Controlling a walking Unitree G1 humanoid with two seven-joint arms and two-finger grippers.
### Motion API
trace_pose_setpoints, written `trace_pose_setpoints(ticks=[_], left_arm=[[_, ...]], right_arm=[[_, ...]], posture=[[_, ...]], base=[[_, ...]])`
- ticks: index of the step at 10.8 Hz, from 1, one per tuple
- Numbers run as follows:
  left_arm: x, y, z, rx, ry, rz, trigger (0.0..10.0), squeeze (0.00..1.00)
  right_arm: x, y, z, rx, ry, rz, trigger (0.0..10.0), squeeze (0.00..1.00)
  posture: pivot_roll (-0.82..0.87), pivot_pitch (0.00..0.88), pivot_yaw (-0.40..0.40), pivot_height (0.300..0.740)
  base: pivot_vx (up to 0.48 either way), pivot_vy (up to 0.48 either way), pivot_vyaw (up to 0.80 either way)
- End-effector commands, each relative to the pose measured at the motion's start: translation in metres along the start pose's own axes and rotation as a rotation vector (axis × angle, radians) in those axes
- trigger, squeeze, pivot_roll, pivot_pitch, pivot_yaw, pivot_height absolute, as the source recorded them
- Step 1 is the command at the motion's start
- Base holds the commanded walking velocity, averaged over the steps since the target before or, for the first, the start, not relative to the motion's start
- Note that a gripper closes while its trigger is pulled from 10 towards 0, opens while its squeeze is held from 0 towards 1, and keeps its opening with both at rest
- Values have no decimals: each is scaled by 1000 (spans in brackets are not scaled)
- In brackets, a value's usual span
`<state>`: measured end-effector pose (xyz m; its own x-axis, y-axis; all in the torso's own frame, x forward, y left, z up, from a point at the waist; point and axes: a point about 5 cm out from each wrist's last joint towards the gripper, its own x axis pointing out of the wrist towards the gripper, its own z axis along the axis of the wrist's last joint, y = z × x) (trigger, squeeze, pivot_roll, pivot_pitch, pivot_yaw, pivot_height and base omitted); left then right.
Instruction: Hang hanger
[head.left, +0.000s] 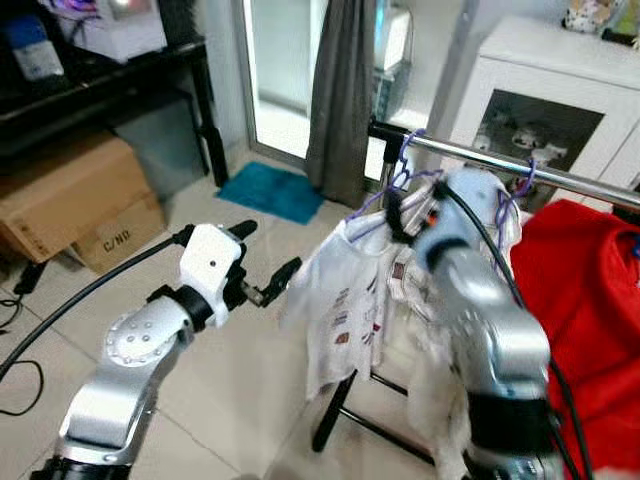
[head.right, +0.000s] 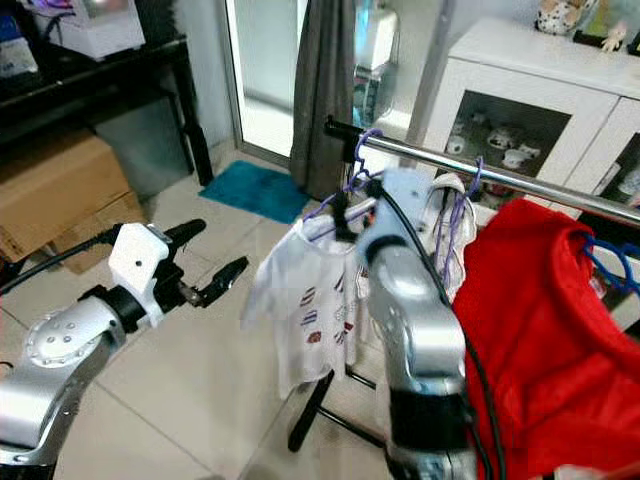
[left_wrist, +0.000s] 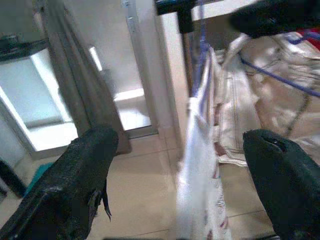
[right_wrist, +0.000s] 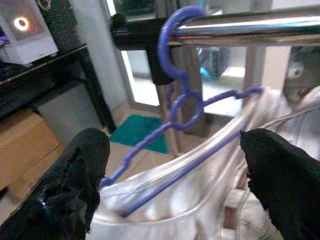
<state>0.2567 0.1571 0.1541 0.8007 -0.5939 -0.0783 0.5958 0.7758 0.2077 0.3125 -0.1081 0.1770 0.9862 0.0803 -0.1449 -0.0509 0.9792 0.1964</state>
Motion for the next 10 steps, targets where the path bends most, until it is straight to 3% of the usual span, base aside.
trace_pose_setpoints(ticks=[1, 2, 3, 5, 9, 10], left_arm=[[-3, 3, 1, -8, -4, -27, 10000, 0], [-7, 3, 0, 8, 14, -73, 10000, 0], [-10, 2, -3, 34, 37, -85, 10000, 0], [-10, 1, -2, 40, 36, -91, 10000, 0], [-9, 1, -2, 58, 39, -93, 10000, 0], [-9, 1, -3, 61, 42, -94, 10000, 0]], right_arm=[[6, -3, -2, 37, 39, -18, 10000, 94], [15, 4, 4, 65, 60, -1, 10000, 1000], [26, 9, 7, 59, 86, -18, 10000, 1000], [42, 16, 9, 66, 128, -24, 10000, 0], [61, 26, 19, 47, 123, -10, 10000, 0], [67, 29, 18, -6, 134, -13, 10000, 0]], posture=[[-33, 1, -17, 740], [-32, 4, -18, 740], [-31, 8, -22, 740], [-25, 13, -30, 740], [-22, 17, -35, 740], [-22, 18, -36, 740]], base=[[0, 0, 0], [0, 0, 0], [0, 0, 0], [0, 0, 0], [0, 0, 0], [0, 0, 0]])
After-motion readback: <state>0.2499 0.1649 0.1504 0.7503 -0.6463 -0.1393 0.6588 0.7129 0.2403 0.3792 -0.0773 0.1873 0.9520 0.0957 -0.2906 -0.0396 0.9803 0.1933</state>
